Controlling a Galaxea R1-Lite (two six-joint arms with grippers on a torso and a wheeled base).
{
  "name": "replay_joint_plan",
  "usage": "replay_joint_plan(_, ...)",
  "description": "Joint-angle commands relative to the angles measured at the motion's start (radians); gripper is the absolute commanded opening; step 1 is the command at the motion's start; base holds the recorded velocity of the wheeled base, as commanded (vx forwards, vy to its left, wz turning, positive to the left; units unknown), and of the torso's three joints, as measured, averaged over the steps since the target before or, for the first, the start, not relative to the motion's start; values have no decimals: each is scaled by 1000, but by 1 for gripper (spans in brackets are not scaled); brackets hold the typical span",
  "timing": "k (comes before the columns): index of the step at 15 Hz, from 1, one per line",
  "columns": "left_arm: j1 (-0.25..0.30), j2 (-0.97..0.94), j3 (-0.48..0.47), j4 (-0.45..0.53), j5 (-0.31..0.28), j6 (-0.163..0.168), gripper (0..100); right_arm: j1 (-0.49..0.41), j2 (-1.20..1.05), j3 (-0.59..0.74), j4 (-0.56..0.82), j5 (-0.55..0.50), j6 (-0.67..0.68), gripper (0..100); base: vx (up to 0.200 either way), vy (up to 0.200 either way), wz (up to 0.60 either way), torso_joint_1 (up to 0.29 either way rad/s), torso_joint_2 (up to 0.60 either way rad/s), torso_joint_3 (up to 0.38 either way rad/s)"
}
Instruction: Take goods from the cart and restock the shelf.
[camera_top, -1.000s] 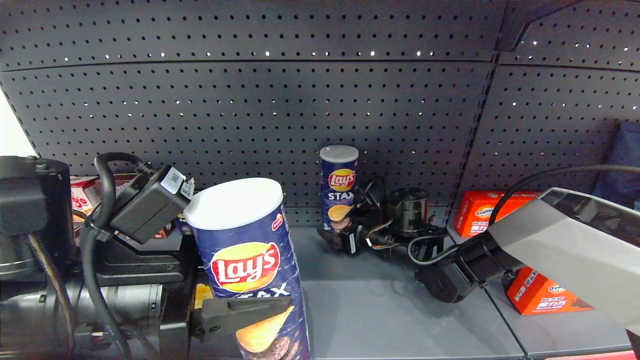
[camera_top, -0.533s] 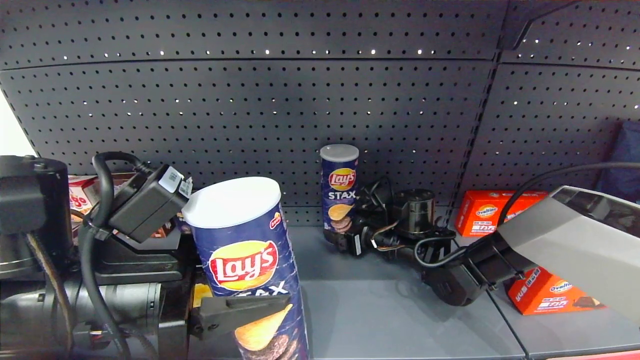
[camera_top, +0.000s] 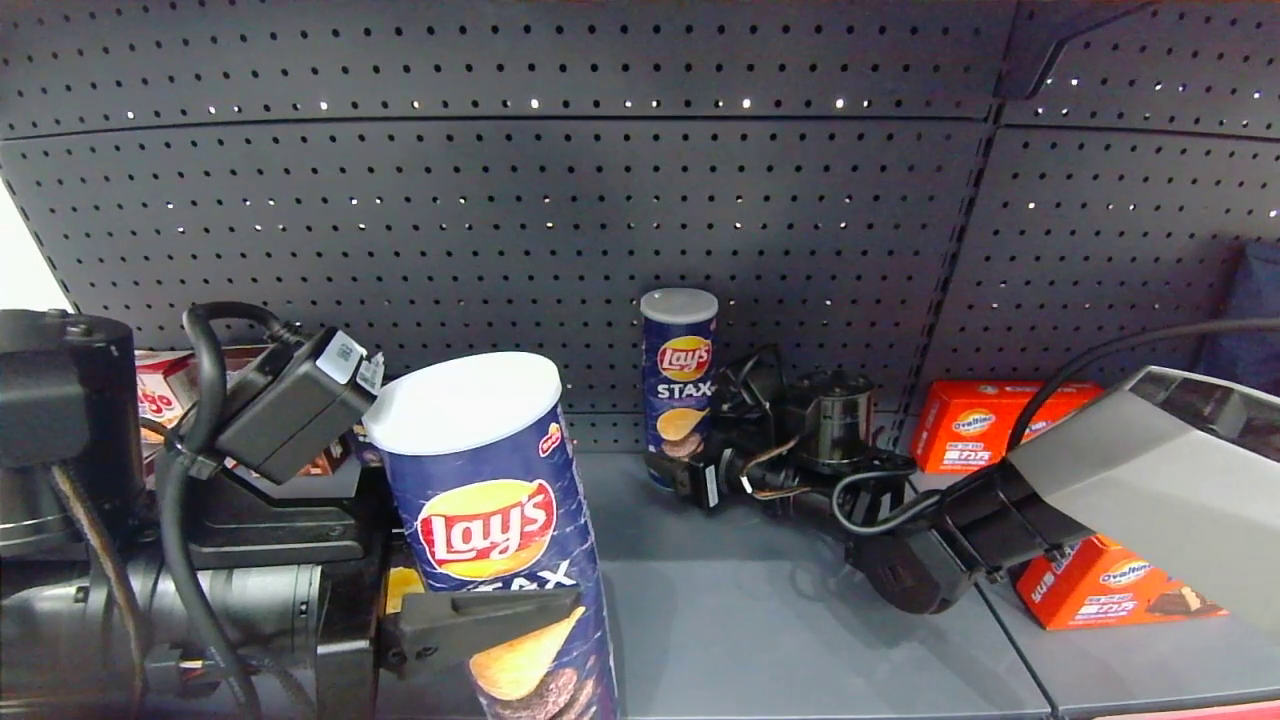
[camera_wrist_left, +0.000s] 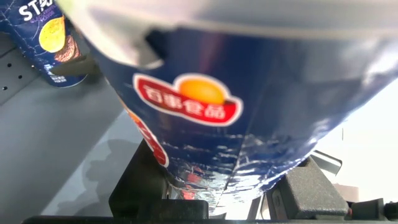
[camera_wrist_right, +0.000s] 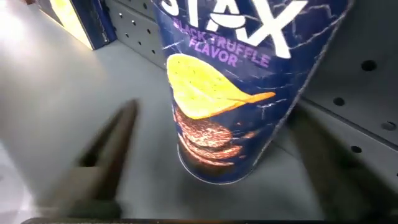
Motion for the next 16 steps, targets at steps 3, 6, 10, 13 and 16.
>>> replay_joint_plan(3, 0, 1, 1, 0, 1, 0, 0, 3, 0, -2, 0, 1, -1, 0, 0, 0, 0, 0, 0, 0)
replay_joint_plan(6, 0, 0, 2, 0, 1, 0, 0, 3, -7, 7, 0, 0, -1, 0, 0, 0, 0, 0, 0, 0)
replay_joint_plan(10, 0, 0, 2, 0, 1, 0, 0, 3, -50, 62, 0, 1, -1, 0, 0, 0, 0, 0, 0, 0)
replay_joint_plan(13, -1, 0, 1, 0, 1, 0, 0, 5, -81, 119, -37, 6, -1, 0, 0, 0, 0, 0, 0, 0)
replay_joint_plan(16, -1, 0, 4, 1, 1, 0, 0, 12, -187, 239, -48, 16, -1, 0, 0, 0, 0, 0, 0, 0)
